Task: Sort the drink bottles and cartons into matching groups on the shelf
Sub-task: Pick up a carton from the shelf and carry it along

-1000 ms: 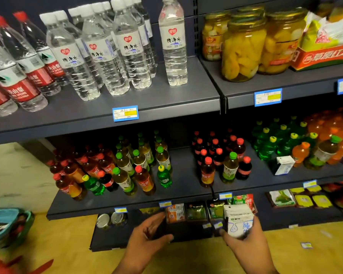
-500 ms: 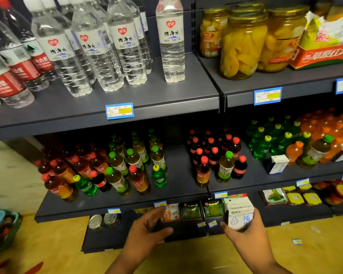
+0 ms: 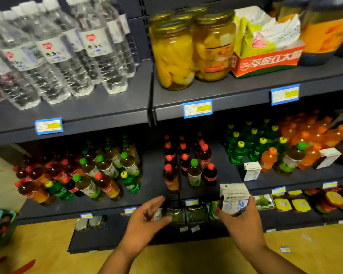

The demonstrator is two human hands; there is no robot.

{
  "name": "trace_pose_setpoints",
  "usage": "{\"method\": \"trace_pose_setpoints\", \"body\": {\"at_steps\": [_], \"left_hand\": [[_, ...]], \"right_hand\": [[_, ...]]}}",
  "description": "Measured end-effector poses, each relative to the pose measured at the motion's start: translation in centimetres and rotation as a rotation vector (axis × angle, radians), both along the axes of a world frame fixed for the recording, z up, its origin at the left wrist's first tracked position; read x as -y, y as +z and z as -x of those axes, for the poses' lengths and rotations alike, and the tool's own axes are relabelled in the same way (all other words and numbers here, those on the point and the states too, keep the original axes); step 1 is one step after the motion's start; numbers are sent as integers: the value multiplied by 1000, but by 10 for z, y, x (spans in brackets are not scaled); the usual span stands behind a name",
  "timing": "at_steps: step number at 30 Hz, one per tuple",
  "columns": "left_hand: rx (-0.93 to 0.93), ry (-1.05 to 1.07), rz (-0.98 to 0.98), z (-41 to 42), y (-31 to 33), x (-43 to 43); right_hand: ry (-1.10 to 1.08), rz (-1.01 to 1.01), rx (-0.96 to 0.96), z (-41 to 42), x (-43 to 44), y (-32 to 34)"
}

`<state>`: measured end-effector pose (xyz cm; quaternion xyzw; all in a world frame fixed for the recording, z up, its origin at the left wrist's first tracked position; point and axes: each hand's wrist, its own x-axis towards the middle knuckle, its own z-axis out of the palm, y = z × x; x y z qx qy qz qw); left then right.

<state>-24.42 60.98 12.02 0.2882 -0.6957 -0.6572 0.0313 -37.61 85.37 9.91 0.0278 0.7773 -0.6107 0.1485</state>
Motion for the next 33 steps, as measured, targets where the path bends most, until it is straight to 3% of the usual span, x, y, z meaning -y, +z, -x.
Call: {"method": "trace_pose_setpoints", "body": {"at_steps": [12,33], "left_hand": [[-35,97,38,95,27,-140],[-122,-9,23,125,8,-147]], "right_hand": [[96,66,-124,115,-109,26],[-16,36,-168,131,-157,30]]}}
